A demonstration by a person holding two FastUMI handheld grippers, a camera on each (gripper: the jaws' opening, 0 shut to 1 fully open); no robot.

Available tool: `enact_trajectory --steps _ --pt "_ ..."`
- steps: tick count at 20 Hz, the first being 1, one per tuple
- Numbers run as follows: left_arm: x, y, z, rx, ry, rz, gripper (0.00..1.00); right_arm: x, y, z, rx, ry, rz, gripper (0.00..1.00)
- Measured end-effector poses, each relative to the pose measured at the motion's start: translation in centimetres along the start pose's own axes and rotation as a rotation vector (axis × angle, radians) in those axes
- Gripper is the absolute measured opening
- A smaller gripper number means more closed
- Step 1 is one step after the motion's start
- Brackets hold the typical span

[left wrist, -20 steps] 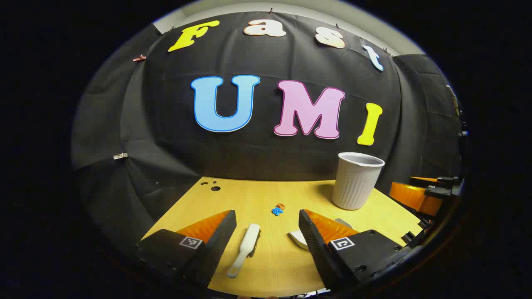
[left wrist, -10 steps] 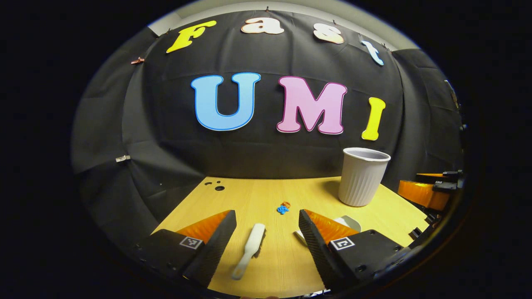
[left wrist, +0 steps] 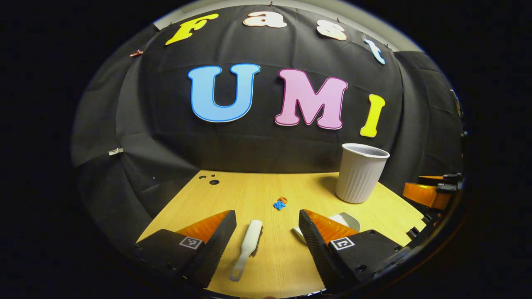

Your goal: Pick up the small broom and dustpan from the desktop, sweep the trash into the dustpan with the broom, and then empty the trash into the garbage bin.

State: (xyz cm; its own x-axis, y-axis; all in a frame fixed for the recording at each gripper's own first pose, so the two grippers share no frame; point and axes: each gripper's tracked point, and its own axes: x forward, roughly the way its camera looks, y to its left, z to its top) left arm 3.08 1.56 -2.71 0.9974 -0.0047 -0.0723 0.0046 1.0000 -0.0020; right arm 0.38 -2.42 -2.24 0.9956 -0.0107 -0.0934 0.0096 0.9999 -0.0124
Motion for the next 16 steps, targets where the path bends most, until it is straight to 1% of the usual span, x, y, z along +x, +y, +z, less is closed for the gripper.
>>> enact_trajectory --steps 5,8,12,14,16 --pt "1.7 2.2 -2.8 -0.001 0.107 0.017 0.96 0.3 -0.1 -1.3 0.001 0.050 0.015 0.99" --pt "3.1 3.5 -5.5 -0.011 0.197 0.030 0.96 0.5 -0.1 -1.9 -0.003 0.075 0.027 0.99" --pt "4.7 5.2 -9.7 -0.026 0.352 0.050 0.96 1.3 0.2 -3.1 -0.018 0.124 0.051 0.99" --pt "5.1 5.2 -12.1 -0.065 0.453 0.046 0.96 1.5 0.3 -3.2 -0.034 0.132 0.061 0.99" --pt "5.6 5.3 -13.8 -0.092 0.527 0.038 0.96 1.9 0.2 -3.3 -0.052 0.136 0.066 0.99"
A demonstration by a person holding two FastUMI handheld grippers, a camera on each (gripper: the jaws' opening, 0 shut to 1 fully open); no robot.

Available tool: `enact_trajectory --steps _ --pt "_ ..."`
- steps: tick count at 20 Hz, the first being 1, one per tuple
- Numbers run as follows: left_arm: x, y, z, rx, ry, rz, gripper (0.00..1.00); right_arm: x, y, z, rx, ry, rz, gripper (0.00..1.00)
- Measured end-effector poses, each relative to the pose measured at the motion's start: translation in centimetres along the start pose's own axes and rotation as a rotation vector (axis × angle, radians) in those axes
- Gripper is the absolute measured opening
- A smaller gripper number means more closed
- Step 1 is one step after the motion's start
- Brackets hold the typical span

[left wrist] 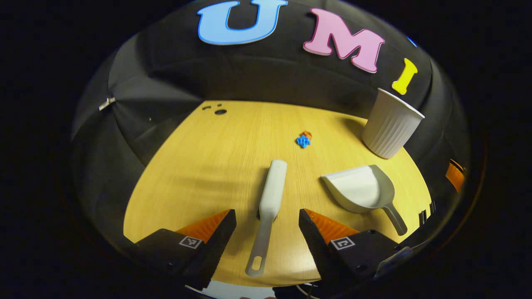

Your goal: Pick up the small broom and dustpan from the desktop, sweep the trash into the dustpan with the broom, and then empty the trash into the garbage bin.

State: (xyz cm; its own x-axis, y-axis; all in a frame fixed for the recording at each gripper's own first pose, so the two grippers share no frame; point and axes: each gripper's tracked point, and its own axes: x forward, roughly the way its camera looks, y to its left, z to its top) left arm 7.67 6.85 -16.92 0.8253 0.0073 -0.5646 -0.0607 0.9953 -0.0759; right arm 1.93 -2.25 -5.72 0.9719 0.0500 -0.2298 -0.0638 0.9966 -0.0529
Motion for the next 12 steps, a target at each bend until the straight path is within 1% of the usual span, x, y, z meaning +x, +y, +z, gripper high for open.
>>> enact_trajectory --steps 3,5,7,10,12 --pt "2.4 0.1 -1.1 0.041 0.080 -0.006 0.96 0.6 0.0 0.0 -0.007 0.008 0.012 0.99" --pt "3.5 0.5 -2.0 0.071 0.143 0.015 0.95 0.9 -0.3 0.0 -0.009 0.014 0.010 0.99" --pt "4.7 0.1 -2.4 0.090 0.194 0.010 0.95 1.3 -0.2 -0.2 -0.006 0.025 0.011 0.99" --pt "6.6 0.6 -2.3 0.136 0.247 0.023 0.94 1.6 -0.3 -0.9 -0.005 0.053 0.008 0.99" --pt "7.8 0.8 -1.6 0.172 0.248 0.037 0.93 1.5 -0.5 -1.5 0.002 0.075 0.002 0.99"
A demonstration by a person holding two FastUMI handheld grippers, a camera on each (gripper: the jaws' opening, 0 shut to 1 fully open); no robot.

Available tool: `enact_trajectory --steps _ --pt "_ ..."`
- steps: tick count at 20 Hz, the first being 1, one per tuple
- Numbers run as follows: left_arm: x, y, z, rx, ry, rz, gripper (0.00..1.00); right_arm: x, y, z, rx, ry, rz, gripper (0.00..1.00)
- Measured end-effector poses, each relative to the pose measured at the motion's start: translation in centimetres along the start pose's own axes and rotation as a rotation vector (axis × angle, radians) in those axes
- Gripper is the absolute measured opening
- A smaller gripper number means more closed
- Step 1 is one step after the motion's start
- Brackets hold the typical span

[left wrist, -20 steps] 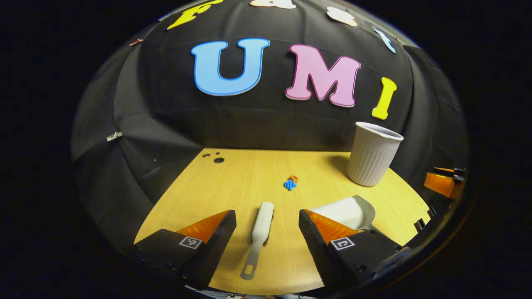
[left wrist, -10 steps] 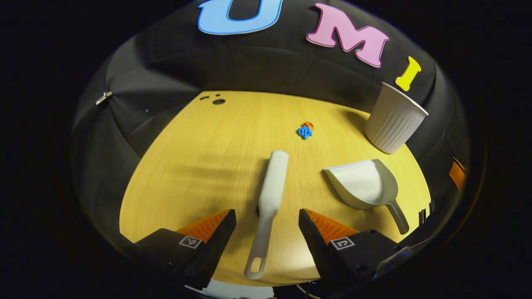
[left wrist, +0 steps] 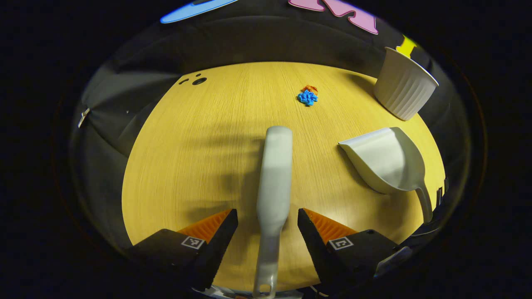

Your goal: Pick up the small broom and dustpan from the desktop, sweep the trash into the dustpan with the broom, and then empty the trash into the garbage bin.

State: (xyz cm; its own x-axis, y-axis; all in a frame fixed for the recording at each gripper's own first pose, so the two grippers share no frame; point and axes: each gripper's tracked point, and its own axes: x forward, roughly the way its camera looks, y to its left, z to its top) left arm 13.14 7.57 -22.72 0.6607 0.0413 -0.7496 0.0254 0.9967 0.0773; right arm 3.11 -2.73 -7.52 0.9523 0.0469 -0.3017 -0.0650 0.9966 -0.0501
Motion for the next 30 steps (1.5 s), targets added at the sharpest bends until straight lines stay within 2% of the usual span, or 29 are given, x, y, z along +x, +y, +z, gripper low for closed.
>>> enact_trajectory --steps 5,7,8,9,12,16,20,25,30 --pt "2.2 -0.9 -1.2 -0.019 0.094 -0.040 0.88 -0.3 -0.5 -1.5 0.028 0.035 -0.024 0.99" --pt "2.5 -0.5 -1.0 -0.005 0.078 -0.023 0.83 -0.4 -0.4 -2.1 0.035 0.047 -0.031 0.99" --pt "2.5 -0.6 -0.7 0.005 0.070 -0.024 0.73 -0.6 -0.5 -2.3 0.038 0.052 -0.038 0.99" --pt "2.6 -0.7 -1.1 0.008 0.078 -0.028 0.76 -0.9 -0.4 -2.6 0.041 0.055 -0.043 0.99" --pt "2.4 -0.9 -1.2 -0.009 0.066 -0.021 0.54 -1.6 -0.2 -3.5 0.055 0.073 -0.064 0.99" --pt "2.3 -1.1 -1.3 -0.022 0.022 -0.014 0.42 -2.7 0.4 -5.1 0.050 0.098 -0.085 0.99" --pt "2.0 -1.0 -1.5 0.012 -0.041 -0.052 0.31 -3.6 1.4 -6.2 0.039 0.119 -0.101 0.99" --pt "1.3 0.3 -1.6 -0.009 -0.088 -0.075 0.25 -4.3 3.1 -7.6 0.077 0.153 -0.110 0.99" --pt "-2.1 0.6 -1.3 0.010 -0.167 -0.102 0.25 -3.6 3.8 -8.8 0.066 0.201 -0.108 0.99"
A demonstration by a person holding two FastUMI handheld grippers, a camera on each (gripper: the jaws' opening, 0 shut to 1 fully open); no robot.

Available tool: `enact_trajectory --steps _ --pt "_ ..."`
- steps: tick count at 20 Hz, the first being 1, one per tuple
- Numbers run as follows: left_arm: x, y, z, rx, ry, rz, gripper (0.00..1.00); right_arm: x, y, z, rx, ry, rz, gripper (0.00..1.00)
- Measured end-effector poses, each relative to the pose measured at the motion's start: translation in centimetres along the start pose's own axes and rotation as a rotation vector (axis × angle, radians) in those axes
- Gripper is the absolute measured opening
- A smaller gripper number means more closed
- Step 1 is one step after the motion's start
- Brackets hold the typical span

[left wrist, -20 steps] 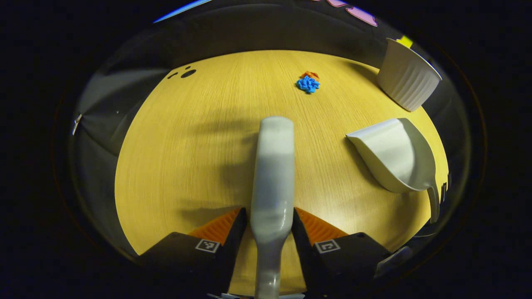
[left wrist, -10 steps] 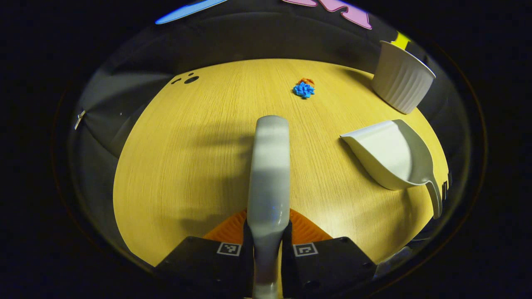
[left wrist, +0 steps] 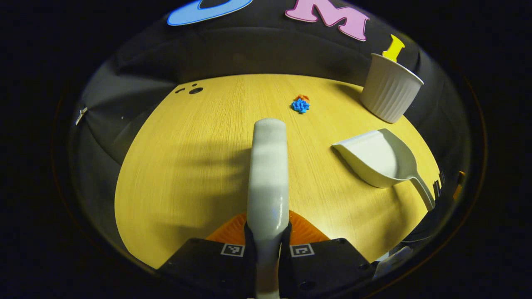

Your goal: Pick up the small broom and dustpan from the desktop, sweep the trash into the dustpan with the broom, and then empty the trash into the garbage bin.

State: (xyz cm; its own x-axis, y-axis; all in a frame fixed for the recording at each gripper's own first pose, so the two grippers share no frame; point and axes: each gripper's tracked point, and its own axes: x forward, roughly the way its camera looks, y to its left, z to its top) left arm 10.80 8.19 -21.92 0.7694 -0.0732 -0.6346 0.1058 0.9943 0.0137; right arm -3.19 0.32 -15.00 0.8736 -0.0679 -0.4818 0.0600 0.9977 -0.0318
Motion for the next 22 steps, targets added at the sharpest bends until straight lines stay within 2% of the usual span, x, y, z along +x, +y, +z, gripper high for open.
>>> enact_trajectory --steps 4,7,11,16,22 --pt "-3.6 -0.4 0.0 -0.017 -0.045 -0.022 0.25 3.0 0.3 -1.1 0.026 0.083 0.015 0.99" --pt "-5.7 -0.5 -0.2 -0.055 -0.049 -0.031 0.25 6.4 -0.4 -1.9 -0.025 0.160 0.002 0.99" --pt "-6.9 0.8 -0.1 -0.092 -0.030 0.016 0.25 10.2 0.0 -3.7 -0.046 0.287 0.024 0.99" --pt "-7.2 1.6 0.4 -0.122 -0.014 0.045 0.25 13.6 1.1 -6.1 -0.033 0.412 0.040 0.99" --pt "-5.4 1.4 0.9 -0.170 0.030 0.048 0.26 15.6 2.4 -6.9 -0.035 0.470 0.046 0.99"
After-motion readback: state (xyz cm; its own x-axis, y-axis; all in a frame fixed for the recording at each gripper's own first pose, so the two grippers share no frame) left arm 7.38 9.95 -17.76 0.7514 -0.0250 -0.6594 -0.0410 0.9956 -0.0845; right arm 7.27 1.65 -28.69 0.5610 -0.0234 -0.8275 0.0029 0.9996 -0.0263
